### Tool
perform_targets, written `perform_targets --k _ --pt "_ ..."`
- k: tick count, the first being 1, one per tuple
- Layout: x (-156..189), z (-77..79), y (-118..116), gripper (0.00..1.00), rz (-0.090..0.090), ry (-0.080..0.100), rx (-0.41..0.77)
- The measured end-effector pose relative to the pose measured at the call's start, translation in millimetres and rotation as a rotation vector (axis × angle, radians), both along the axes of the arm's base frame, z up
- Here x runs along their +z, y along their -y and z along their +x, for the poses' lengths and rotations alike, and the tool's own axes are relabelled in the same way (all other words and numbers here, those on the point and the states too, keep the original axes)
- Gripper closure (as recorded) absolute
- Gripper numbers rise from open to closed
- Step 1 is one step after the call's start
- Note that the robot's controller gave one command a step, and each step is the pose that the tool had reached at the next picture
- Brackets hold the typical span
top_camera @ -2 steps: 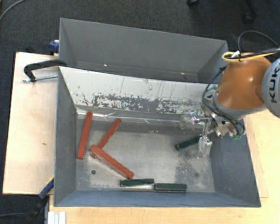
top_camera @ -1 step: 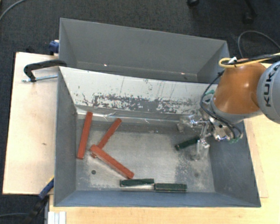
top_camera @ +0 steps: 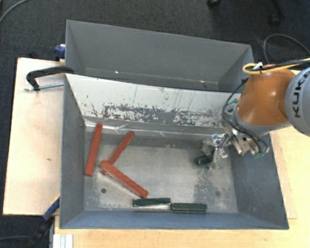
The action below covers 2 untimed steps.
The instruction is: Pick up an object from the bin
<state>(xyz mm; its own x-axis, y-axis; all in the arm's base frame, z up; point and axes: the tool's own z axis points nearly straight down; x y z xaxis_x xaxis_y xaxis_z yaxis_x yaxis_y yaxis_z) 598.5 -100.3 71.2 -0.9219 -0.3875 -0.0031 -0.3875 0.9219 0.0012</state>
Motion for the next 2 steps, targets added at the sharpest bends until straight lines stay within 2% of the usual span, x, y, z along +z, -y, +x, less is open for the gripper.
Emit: perform_targets --k 1,2 --pt "95.1 -20.1 -56.4 1.00 -0.002 0.009 0.301" --pt "166.2 -38.5 -75.0 1.00 -0.003 0.010 0.332"
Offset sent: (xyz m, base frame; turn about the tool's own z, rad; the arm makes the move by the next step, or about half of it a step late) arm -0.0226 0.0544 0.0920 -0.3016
